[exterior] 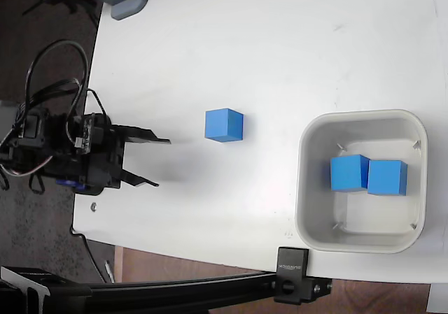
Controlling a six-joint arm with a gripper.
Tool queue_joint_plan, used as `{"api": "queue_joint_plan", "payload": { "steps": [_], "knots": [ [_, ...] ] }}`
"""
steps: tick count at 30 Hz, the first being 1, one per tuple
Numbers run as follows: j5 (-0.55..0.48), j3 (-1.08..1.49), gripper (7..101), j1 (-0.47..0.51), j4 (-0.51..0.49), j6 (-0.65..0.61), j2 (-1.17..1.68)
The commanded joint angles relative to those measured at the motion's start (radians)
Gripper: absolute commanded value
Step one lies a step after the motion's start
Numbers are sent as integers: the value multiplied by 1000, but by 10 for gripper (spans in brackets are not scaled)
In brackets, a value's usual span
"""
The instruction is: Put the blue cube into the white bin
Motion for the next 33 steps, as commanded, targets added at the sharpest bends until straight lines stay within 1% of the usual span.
{"api": "queue_joint_plan", "payload": {
  "steps": [1, 10, 14, 19, 21, 26, 30, 33],
  "knots": [
    [3, -25, 1003, -5, -11, -2, 23],
    [-2, -25, 1003, -5, -11, -5, 23],
    [43, -25, 1003, -18, -11, 20, 23],
    [28, -115, 997, 23, -14, 23, -3],
    [34, -166, 984, 31, -46, 25, -75],
    [9, -298, 984, 9, -216, 31, -379],
    [0, -385, 987, -37, -319, 43, -568],
    [20, -411, 987, -91, -367, 67, -638]
  ]
}}
